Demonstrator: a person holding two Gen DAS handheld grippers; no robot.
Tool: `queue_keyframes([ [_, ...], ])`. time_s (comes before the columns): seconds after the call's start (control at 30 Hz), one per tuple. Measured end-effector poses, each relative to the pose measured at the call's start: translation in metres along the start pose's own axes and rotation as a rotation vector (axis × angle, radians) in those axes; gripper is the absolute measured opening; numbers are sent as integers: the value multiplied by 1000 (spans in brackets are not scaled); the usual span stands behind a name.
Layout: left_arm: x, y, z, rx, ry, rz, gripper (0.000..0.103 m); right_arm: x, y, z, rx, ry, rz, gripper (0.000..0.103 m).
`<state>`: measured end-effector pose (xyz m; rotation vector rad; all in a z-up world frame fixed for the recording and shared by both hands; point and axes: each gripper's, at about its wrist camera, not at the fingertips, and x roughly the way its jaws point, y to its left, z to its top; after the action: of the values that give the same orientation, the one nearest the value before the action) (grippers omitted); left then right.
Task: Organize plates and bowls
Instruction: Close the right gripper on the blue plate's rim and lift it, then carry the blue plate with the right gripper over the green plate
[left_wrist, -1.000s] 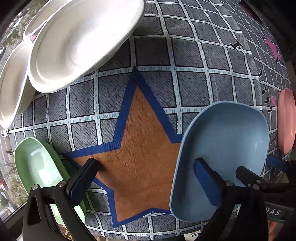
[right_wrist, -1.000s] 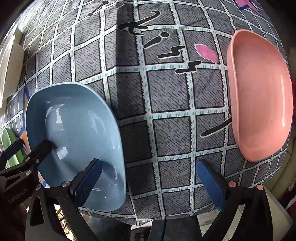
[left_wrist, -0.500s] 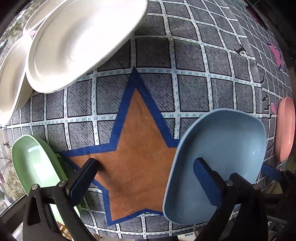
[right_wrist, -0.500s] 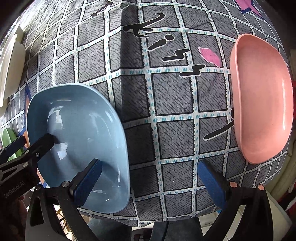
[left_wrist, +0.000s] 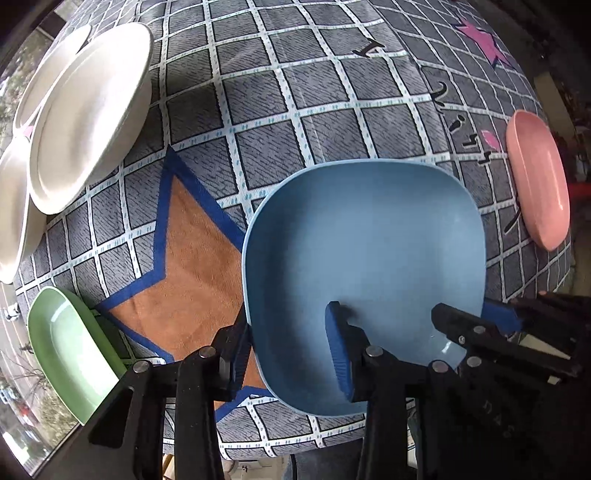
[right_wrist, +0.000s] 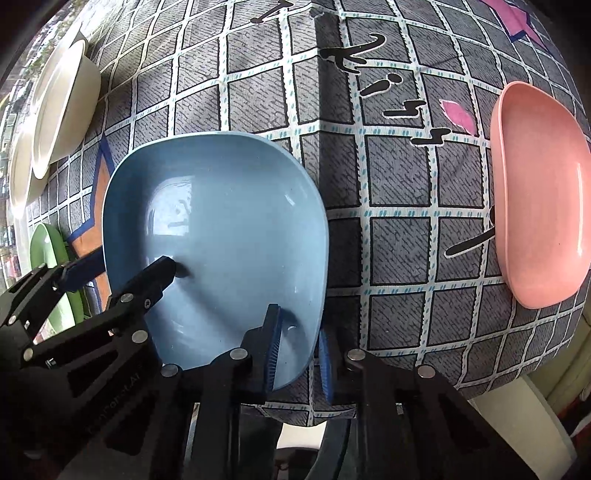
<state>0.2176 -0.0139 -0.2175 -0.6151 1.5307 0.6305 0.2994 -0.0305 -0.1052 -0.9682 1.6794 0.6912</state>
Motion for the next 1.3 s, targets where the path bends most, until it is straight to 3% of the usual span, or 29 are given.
queue_keyframes([
  [0.2, 13, -20, -9, 7, 21, -14, 42, 3, 12, 0, -14, 24, 9, 21],
  [0.4, 29, -14, -10, 13, 39, -34, 42, 8, 29, 6, -41, 37, -2, 21],
  [0.47, 29, -9, -10, 8, 41, -39, 42, 20, 19, 10, -47, 43, 15, 21],
  [0.73, 28, -11, -14, 7, 31, -52, 42, 68, 53, -15, -73, 52, 12, 21],
  [1.0, 16, -2, -83, -29, 45, -65, 42, 71, 63, -47, -60, 97, 43, 21],
  [1.3, -5, 30, -94, -92, -11, -75, 42, 53, 102, -48, -153, 56, 23, 21],
])
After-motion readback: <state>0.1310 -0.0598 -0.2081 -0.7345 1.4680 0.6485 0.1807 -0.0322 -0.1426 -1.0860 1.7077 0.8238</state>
